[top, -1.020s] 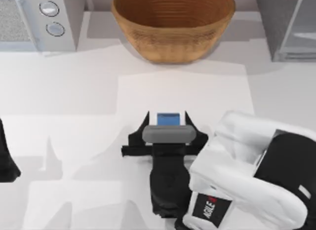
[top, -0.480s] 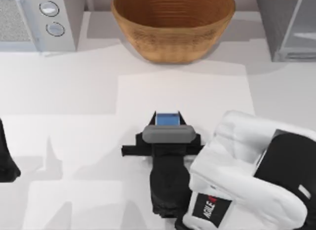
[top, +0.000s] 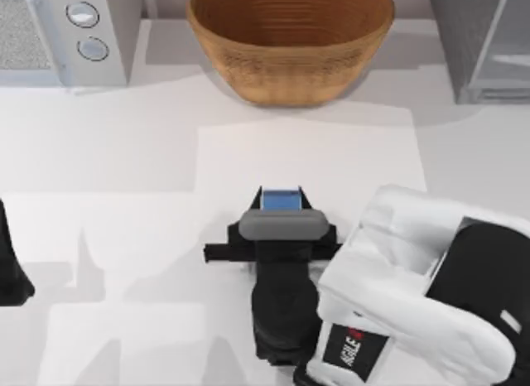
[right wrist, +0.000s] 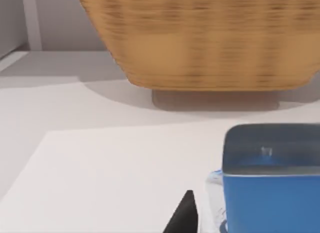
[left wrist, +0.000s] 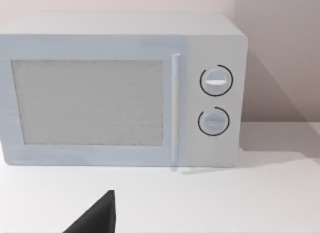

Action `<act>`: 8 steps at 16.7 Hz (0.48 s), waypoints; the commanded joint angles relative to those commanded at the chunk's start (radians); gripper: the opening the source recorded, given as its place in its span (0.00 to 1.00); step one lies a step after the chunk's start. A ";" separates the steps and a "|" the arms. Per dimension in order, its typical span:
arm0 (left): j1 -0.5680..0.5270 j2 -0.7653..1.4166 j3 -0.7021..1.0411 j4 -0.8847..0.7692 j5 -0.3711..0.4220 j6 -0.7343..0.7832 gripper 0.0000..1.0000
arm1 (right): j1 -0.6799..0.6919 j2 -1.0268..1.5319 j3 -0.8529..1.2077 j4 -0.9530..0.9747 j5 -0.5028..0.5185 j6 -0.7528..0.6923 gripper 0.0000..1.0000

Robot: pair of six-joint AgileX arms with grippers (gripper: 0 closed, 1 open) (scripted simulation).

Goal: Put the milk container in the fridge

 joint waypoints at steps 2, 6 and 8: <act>0.000 0.000 0.000 0.000 0.000 0.000 1.00 | 0.004 -0.015 -0.001 -0.015 -0.003 0.001 0.00; 0.000 0.000 0.000 0.000 0.000 0.000 1.00 | 0.007 -0.167 -0.019 -0.157 -0.011 0.006 0.00; 0.000 0.000 0.000 0.000 0.000 0.000 1.00 | 0.004 -0.289 -0.030 -0.261 -0.010 0.008 0.00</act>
